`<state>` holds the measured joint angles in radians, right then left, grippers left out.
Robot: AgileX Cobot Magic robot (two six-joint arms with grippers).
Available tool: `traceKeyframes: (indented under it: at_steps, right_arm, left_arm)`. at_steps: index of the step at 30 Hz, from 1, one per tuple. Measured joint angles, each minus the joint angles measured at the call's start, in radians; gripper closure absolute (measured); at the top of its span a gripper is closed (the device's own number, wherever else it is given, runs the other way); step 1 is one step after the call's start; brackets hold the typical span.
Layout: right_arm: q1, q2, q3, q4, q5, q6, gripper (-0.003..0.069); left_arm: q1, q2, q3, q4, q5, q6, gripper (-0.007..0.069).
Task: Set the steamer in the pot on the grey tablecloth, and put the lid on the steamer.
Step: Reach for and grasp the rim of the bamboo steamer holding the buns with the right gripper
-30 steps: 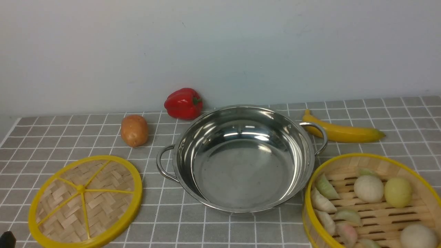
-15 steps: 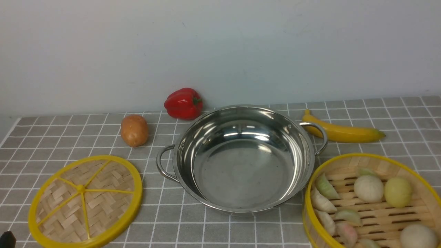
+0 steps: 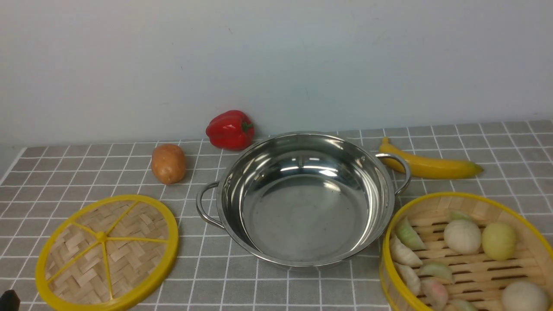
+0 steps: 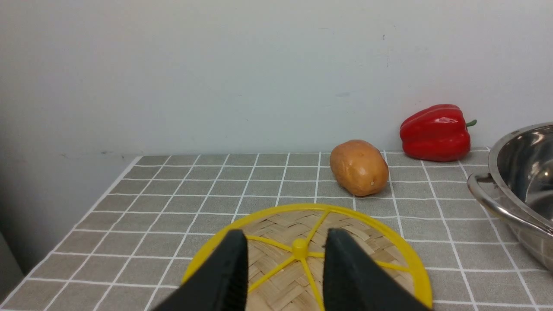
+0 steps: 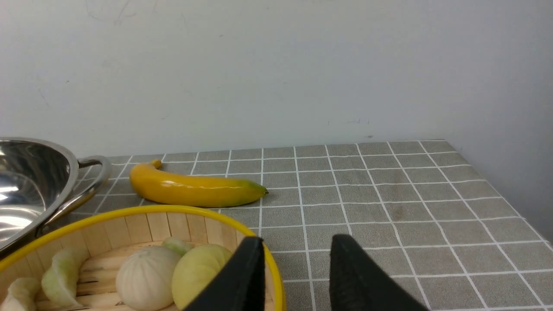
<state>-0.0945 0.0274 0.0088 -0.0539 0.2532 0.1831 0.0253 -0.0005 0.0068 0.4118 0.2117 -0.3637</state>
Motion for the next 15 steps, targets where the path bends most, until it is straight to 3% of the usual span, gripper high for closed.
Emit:
traceKeyframes:
  at_steps: [9,11,14,15]
  right_arm:
    - [0.000,0.000,0.000,0.023,-0.011,0.016,0.0419]
    - [0.000,0.000,0.000,0.054,-0.026,0.040,0.0419]
    - [0.000,0.000,0.000,0.218,-0.071,0.149,0.0419]
    - [0.000,0.000,0.000,0.228,-0.072,0.156,0.0419]
  left_arm:
    - [0.000,0.000,0.000,-0.013,-0.008,-0.020,0.0382]
    - [0.000,0.000,0.000,-0.049,-0.022,-0.048,0.0382]
    - [0.000,0.000,0.000,-0.241,-0.072,-0.184,0.0382]
    - [0.000,0.000,0.000,-0.241,-0.073,-0.193,0.0382]
